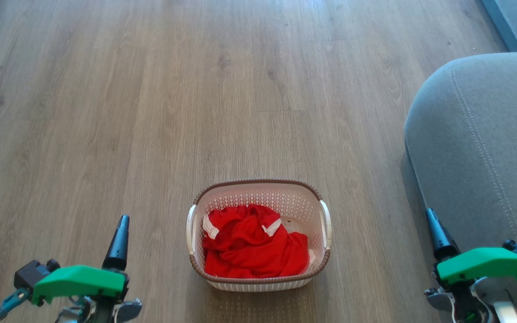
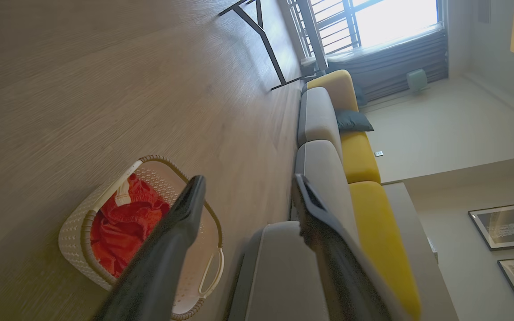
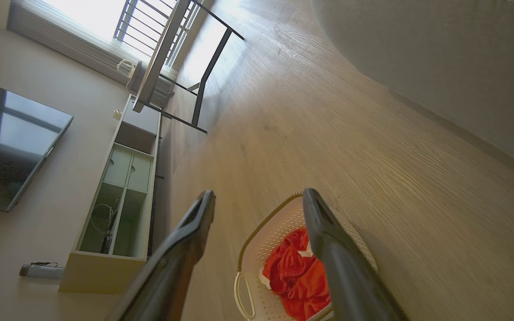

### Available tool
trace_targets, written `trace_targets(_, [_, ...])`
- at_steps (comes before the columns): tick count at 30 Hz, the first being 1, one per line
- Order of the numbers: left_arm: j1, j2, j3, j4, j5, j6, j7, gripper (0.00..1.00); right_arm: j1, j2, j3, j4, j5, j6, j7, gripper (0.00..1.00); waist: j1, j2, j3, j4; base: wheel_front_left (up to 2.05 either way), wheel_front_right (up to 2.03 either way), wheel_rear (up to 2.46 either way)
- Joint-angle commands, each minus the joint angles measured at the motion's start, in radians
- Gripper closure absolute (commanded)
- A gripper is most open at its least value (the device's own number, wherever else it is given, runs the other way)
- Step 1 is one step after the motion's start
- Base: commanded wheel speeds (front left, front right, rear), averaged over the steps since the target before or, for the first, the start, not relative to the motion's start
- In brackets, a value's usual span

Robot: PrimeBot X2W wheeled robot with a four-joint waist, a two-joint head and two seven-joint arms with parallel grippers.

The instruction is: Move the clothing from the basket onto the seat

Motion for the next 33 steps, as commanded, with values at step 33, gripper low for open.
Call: trace_targets(33, [-0.055, 0.005, -0.046, -0.062, 0.438, 0.045, -0.104, 0.0, -0.029, -0.106, 0.156, -0.075, -0.447, 0.004, -0.107, 0.0, 0.0, 0.0, -0.004, -0.008, 0.0, 0.0, 0.0])
